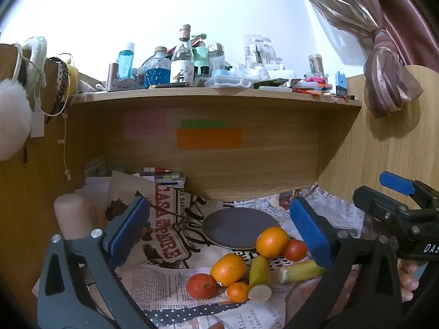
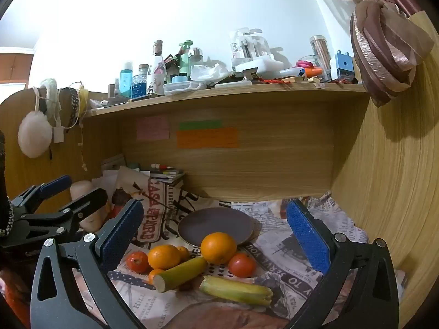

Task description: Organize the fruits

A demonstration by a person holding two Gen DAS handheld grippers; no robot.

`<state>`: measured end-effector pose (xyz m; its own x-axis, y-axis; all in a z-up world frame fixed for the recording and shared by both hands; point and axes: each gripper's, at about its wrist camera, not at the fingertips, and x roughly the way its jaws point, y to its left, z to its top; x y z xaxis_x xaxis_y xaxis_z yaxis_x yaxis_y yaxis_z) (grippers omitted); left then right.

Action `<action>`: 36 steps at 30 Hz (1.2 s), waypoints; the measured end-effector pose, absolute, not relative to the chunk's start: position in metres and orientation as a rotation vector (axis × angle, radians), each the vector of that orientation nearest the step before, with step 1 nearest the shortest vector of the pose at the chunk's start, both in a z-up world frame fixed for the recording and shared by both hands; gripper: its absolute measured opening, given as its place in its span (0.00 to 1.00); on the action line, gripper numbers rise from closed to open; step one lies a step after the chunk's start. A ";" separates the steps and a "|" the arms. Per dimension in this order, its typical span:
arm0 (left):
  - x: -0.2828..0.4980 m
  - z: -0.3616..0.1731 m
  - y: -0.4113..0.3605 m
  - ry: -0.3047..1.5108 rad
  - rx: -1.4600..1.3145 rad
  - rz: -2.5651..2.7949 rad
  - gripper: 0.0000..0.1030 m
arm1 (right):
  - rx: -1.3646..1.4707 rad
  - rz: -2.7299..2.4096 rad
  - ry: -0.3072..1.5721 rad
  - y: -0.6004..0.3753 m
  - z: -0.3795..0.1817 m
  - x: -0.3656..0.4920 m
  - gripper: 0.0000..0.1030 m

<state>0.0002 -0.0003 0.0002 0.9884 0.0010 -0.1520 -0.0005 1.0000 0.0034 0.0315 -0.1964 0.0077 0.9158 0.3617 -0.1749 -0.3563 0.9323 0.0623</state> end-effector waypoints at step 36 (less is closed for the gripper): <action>0.001 -0.002 0.008 0.135 -0.010 0.025 1.00 | 0.028 0.372 0.182 -0.191 0.008 0.029 1.00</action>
<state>0.0013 0.0081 -0.0023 0.9906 0.0240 -0.1346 -0.0253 0.9996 -0.0081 0.0291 -0.1907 0.0077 0.9154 0.3640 -0.1720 -0.3590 0.9314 0.0607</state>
